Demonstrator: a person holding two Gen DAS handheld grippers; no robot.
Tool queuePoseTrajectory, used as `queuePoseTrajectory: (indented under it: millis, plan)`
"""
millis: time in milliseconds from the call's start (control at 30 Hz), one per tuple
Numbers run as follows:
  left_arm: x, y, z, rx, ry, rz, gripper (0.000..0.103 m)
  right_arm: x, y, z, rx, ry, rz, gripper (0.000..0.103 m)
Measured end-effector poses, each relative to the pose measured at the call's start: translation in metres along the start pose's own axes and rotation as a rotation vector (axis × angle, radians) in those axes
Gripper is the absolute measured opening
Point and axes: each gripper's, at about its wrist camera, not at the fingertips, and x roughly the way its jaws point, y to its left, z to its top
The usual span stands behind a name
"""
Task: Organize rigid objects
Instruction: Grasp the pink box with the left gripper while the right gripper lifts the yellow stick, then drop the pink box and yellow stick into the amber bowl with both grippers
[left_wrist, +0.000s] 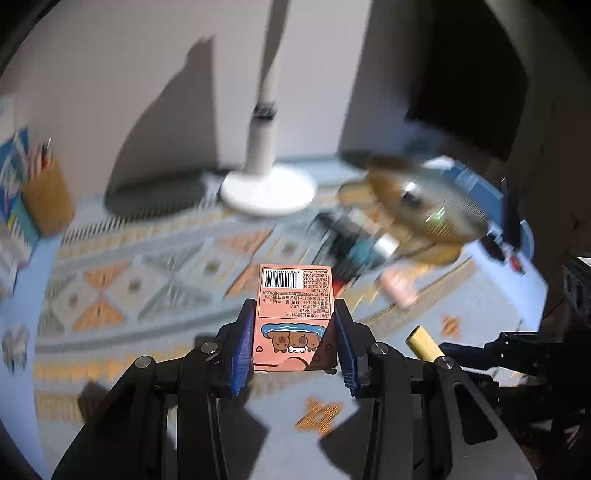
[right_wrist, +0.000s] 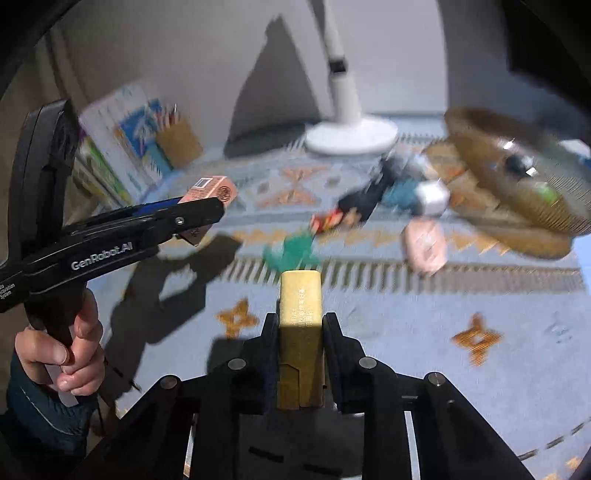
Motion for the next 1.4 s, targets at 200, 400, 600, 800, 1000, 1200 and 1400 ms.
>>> queuePoseTrajectory:
  millis: [200,400,600,800,1000,1200,1400]
  plan:
    - [-0.001,-0.051,0.069,0.061,-0.108,-0.114,0.037,-0.066,-0.062,0.041,0.074,-0.175,-0.187,0.023]
    - [0.055,-0.122,0.130,0.114,-0.086,-0.227,0.037,-0.095,-0.157,0.087,0.234,-0.240,-0.424,0.023]
    - [0.158,-0.167,0.143,0.134,0.086,-0.262,0.037,-0.047,-0.230,0.109,0.345,-0.107,-0.487,0.023]
    - [0.221,-0.187,0.129,0.135,0.215,-0.236,0.037,-0.013,-0.253,0.111,0.380,-0.014,-0.508,0.023]
    - [0.236,-0.194,0.122,0.169,0.252,-0.205,0.037,-0.002,-0.263,0.112,0.381,0.030,-0.530,0.023]
    - [0.219,-0.192,0.130,0.198,0.234,-0.210,0.048,-0.014,-0.262,0.113,0.410,-0.029,-0.456,0.024]
    - [0.143,-0.156,0.147,0.126,0.099,-0.253,0.066,-0.061,-0.232,0.116,0.397,-0.147,-0.442,0.029]
